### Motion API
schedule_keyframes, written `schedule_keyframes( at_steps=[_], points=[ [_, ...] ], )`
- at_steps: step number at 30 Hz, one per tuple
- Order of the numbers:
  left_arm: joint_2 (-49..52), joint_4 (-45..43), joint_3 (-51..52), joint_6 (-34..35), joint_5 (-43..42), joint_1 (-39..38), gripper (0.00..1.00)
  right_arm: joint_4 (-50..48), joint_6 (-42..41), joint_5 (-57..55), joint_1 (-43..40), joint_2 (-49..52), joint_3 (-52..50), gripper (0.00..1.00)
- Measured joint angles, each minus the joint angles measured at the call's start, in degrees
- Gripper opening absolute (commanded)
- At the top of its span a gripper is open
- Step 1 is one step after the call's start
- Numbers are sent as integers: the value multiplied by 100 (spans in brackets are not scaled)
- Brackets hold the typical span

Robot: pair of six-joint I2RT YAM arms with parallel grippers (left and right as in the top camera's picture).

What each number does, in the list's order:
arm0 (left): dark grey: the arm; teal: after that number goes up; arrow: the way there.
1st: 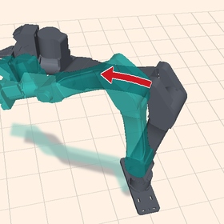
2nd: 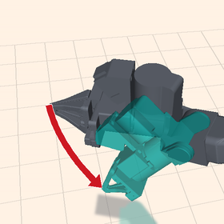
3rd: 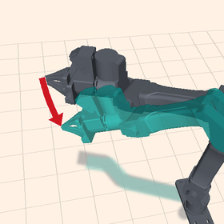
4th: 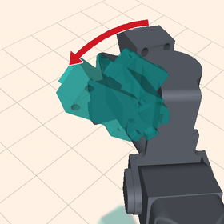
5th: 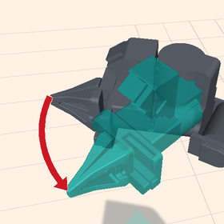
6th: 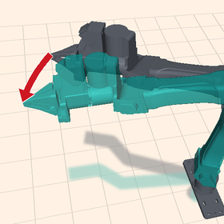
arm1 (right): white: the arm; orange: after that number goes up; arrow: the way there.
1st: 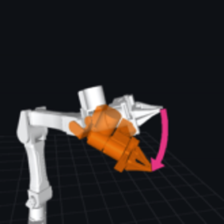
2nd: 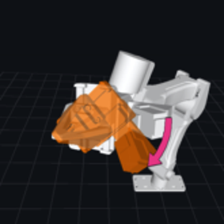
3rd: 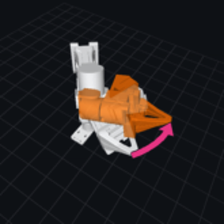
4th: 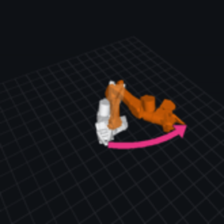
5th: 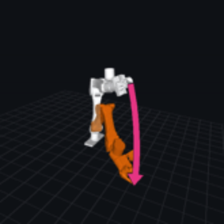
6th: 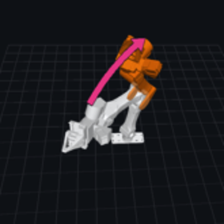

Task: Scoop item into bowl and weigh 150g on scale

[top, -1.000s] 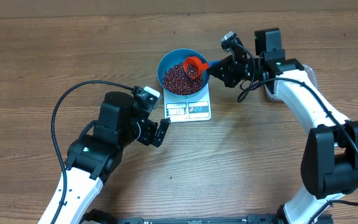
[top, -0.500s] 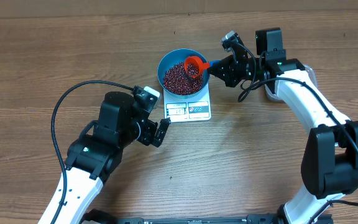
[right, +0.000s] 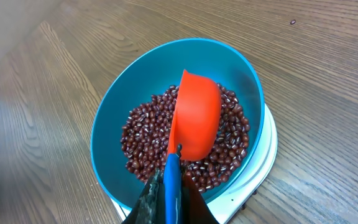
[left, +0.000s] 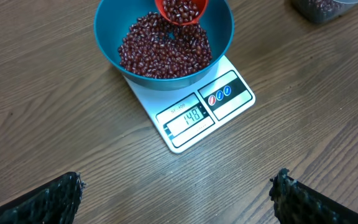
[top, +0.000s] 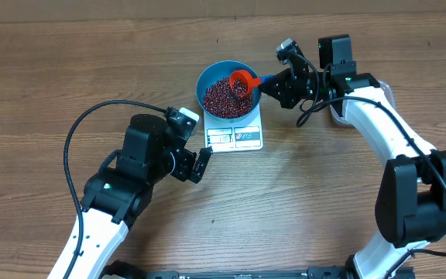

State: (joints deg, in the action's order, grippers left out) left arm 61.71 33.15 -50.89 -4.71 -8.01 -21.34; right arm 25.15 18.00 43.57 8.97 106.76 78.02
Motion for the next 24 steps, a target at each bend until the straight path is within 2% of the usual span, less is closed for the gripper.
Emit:
schedule_keyframes(
  at_steps=[13,17,24],
  points=[
    [0,0,0,0,0,0,100,28,4,2,0,0,0,4],
    [0,2,0,0,0,0,100,339,9,275,2,0,0,4],
    [0,0,0,0,0,0,100,155,4,219,2,0,0,4]
  ],
)
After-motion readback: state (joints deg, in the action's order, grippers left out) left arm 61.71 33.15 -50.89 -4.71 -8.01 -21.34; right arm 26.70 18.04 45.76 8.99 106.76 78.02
